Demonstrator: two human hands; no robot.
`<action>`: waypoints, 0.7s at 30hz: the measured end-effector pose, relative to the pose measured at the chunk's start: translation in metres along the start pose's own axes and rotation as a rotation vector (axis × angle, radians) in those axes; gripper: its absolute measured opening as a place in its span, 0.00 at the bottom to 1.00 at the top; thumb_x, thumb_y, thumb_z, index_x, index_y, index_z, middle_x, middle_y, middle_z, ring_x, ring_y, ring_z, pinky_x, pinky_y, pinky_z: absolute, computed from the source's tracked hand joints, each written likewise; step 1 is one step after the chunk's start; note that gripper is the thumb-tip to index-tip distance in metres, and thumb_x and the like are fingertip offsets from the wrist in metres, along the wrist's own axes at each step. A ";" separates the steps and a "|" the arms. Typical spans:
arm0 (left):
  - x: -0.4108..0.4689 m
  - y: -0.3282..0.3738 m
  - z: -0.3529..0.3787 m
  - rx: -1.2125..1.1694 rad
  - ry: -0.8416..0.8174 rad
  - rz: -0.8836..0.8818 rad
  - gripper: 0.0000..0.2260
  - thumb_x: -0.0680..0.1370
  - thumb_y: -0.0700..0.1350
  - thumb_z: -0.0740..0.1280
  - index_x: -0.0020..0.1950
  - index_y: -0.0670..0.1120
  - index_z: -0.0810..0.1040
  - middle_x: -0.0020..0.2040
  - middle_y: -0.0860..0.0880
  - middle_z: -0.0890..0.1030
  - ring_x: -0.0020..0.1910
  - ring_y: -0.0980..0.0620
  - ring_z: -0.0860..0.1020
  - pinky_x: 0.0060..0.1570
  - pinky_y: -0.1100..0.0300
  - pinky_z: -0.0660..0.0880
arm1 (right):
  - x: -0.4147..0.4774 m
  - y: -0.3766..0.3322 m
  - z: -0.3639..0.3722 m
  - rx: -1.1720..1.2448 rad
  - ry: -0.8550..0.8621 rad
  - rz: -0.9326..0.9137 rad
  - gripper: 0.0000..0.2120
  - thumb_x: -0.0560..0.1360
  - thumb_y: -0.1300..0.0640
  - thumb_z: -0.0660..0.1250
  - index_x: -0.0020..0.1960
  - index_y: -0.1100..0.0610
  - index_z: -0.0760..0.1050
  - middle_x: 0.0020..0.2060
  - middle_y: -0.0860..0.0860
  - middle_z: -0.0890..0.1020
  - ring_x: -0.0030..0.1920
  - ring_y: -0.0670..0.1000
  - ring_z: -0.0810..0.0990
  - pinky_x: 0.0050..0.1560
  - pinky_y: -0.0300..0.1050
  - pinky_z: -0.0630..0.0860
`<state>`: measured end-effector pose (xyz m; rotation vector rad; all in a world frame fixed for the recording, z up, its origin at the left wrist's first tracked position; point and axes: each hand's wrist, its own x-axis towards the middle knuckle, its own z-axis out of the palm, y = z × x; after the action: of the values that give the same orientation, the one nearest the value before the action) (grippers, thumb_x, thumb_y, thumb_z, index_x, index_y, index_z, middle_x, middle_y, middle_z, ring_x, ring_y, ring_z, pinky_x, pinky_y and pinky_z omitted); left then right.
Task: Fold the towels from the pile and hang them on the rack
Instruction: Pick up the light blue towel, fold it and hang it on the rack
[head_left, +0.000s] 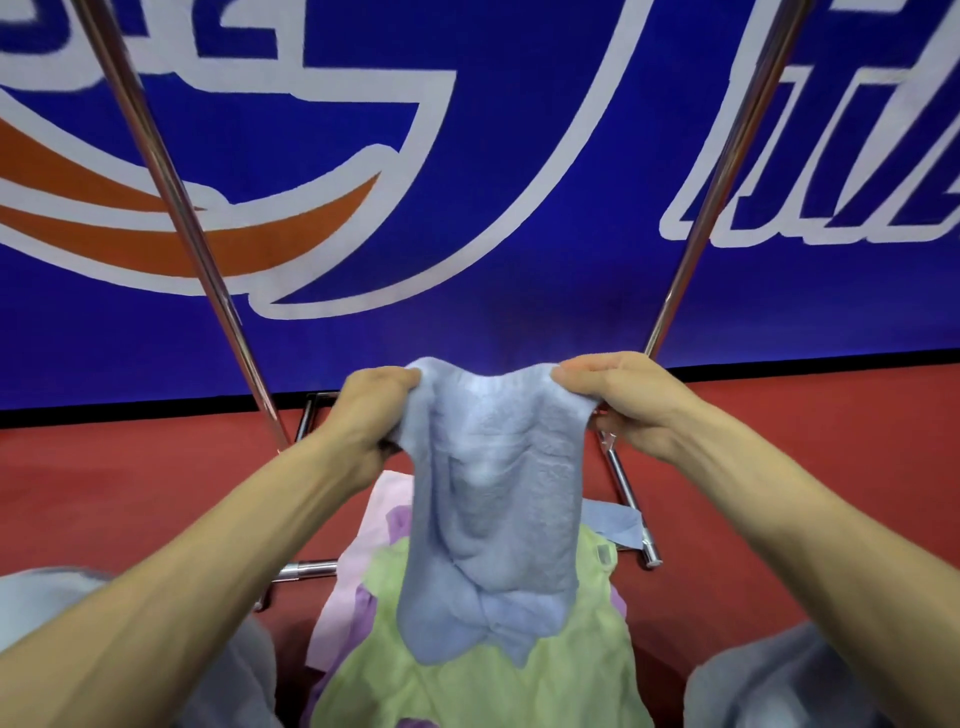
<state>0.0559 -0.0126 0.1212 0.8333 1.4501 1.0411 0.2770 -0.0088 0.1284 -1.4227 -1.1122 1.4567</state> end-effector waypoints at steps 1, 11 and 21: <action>-0.002 -0.002 0.006 0.006 -0.051 0.015 0.07 0.79 0.39 0.61 0.43 0.42 0.76 0.37 0.45 0.77 0.32 0.51 0.74 0.29 0.65 0.73 | 0.000 0.001 0.004 0.056 -0.016 -0.016 0.04 0.75 0.66 0.67 0.47 0.63 0.81 0.37 0.53 0.82 0.36 0.46 0.80 0.37 0.38 0.80; -0.019 -0.008 0.037 -0.091 -0.185 0.084 0.09 0.81 0.37 0.58 0.51 0.36 0.78 0.49 0.37 0.83 0.44 0.43 0.84 0.38 0.56 0.82 | -0.009 0.007 0.033 -0.038 -0.002 -0.227 0.06 0.71 0.67 0.72 0.45 0.59 0.80 0.39 0.55 0.85 0.38 0.49 0.83 0.43 0.42 0.79; -0.017 -0.006 0.028 -0.212 -0.251 -0.028 0.13 0.80 0.34 0.55 0.55 0.30 0.76 0.46 0.36 0.84 0.41 0.43 0.85 0.36 0.58 0.82 | -0.019 0.005 0.036 -0.514 -0.134 -0.504 0.13 0.69 0.55 0.75 0.53 0.55 0.82 0.46 0.46 0.86 0.49 0.41 0.83 0.53 0.38 0.78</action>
<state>0.0865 -0.0264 0.1219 0.7583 1.1167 1.0099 0.2421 -0.0301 0.1287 -1.2449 -1.8691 0.9497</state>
